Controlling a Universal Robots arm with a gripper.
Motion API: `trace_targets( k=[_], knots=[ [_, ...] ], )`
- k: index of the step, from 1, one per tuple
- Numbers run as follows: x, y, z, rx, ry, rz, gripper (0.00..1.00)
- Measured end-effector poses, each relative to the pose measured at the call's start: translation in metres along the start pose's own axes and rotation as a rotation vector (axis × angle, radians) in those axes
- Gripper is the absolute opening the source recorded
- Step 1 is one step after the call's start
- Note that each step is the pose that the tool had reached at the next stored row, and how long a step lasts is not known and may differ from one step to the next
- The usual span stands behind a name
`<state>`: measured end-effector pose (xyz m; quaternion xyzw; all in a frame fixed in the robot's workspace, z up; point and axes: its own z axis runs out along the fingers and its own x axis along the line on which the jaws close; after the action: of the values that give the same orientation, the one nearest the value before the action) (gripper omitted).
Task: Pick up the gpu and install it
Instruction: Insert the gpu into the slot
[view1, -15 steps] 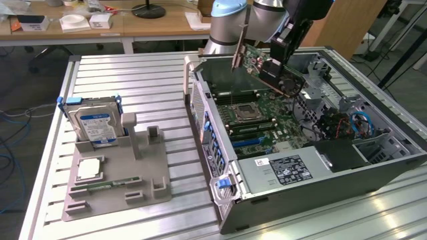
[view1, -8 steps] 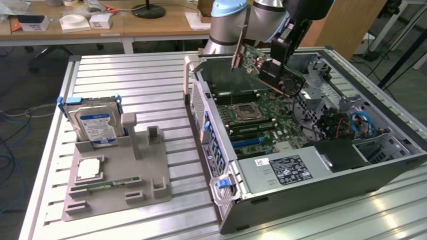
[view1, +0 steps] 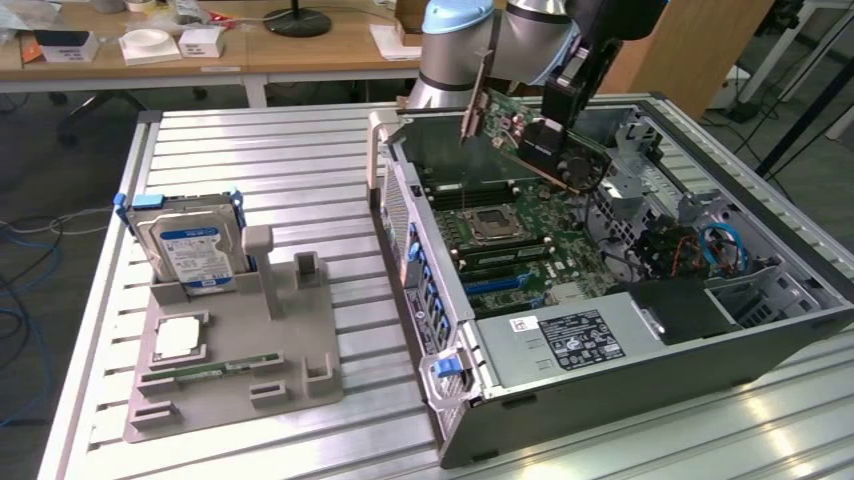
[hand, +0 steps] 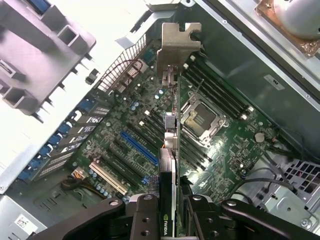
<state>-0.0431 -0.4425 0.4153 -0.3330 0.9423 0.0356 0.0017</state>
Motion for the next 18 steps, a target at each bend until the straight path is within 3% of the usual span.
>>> trace_targets(
  k=[18],
  knots=[
    [0.0000,0.0000,0.0000,-0.0019,0.0047,-0.070,0.26]
  ],
)
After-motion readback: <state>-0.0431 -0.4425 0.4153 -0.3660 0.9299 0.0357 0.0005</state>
